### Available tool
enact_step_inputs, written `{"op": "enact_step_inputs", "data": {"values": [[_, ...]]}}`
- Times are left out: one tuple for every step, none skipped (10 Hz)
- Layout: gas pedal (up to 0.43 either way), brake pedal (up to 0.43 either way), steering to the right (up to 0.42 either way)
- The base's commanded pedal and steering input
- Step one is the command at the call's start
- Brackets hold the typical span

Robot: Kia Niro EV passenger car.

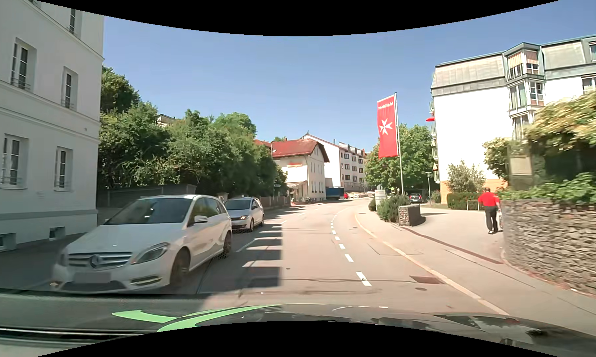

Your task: Follow the waypoints while adhering to traffic rules and regulations

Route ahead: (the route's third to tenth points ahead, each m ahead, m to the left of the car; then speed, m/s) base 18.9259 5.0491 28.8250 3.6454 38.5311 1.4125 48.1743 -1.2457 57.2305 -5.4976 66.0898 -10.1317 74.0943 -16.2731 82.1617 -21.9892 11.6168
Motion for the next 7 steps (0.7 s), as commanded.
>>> {"op": "enact_step_inputs", "data": {"values": [[0.157, 0.000, 0.018], [0.157, 0.000, 0.014], [0.157, 0.000, 0.014], [0.157, 0.000, 0.014], [0.157, 0.000, 0.015], [0.157, 0.000, 0.015], [0.157, 0.000, 0.015]]}}
